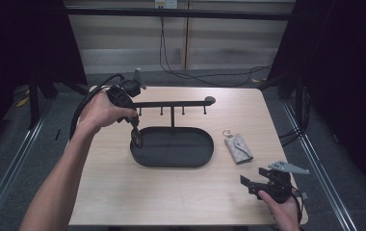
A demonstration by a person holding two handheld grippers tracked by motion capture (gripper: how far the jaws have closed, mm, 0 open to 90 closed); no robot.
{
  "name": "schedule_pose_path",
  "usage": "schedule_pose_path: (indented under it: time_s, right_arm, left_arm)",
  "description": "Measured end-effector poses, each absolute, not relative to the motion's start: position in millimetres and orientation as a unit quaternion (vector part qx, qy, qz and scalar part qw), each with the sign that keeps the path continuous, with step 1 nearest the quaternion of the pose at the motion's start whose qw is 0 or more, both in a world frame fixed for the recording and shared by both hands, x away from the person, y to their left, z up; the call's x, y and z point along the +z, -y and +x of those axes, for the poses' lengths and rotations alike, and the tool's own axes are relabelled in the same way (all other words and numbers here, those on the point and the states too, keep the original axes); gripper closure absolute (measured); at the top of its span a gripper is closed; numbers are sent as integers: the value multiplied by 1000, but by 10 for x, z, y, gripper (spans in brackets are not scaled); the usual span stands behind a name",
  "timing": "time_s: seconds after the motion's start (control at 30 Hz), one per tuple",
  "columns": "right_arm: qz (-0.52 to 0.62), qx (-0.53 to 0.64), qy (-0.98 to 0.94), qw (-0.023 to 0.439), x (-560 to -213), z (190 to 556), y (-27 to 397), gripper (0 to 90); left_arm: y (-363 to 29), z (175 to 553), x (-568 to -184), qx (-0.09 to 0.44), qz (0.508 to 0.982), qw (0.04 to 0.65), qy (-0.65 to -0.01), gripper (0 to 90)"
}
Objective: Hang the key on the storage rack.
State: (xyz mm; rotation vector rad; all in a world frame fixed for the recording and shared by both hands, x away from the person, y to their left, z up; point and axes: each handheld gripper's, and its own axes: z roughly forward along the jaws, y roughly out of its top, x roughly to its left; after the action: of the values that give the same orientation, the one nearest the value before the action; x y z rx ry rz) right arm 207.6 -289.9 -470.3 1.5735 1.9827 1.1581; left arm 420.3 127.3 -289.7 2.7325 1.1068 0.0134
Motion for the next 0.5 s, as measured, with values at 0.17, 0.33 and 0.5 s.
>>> schedule_pose_path:
  time_s: [0.17,0.33,0.5]
  right_arm:
    - [554,410,-703,176,-4702,2076,2897,148]
    - [554,410,-703,177,-4700,2071,2897,149]
    - [553,410,-704,175,-4703,2079,2896,149]
  left_arm:
    - [-1223,4255,-2922,7,922,93,-377,706]
    - [-1185,4318,-2992,5,920,89,-382,707]
    - [-1171,4372,-3039,11,914,93,-395,706]
